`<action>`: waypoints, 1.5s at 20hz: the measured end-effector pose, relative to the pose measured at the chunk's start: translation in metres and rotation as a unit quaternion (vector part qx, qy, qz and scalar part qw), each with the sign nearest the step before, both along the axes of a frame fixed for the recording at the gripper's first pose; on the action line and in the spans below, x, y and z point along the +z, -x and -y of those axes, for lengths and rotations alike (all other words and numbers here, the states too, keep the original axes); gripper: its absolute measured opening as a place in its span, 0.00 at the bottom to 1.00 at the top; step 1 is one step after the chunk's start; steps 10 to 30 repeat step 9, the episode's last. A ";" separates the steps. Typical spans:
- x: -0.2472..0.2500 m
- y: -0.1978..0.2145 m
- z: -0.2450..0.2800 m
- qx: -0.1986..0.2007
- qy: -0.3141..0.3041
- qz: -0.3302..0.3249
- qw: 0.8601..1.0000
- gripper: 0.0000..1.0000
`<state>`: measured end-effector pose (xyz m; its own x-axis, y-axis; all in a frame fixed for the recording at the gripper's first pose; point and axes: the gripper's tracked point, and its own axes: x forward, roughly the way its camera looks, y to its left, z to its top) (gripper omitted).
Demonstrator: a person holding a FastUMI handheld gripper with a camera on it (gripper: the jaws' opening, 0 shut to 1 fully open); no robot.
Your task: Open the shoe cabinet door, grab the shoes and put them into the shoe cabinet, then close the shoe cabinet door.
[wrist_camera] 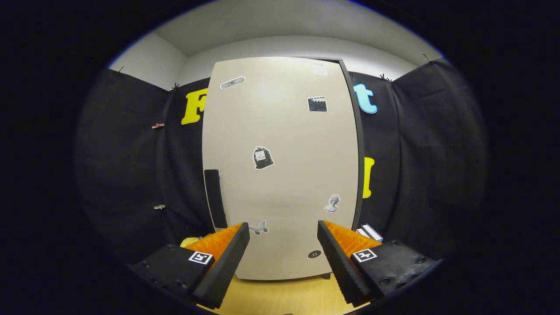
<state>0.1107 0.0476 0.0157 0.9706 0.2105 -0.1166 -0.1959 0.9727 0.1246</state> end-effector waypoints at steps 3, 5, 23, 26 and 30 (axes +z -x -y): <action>0.003 -0.003 0.003 -0.005 -0.002 0.005 1.000 1.00; 0.002 -0.002 0.004 -0.006 0.002 0.004 1.000 0.99; 0.001 -0.004 0.007 -0.008 0.003 0.002 1.000 1.00; 0.001 -0.004 0.007 -0.008 0.003 0.002 1.000 1.00; 0.001 -0.004 0.007 -0.008 0.003 0.002 1.000 1.00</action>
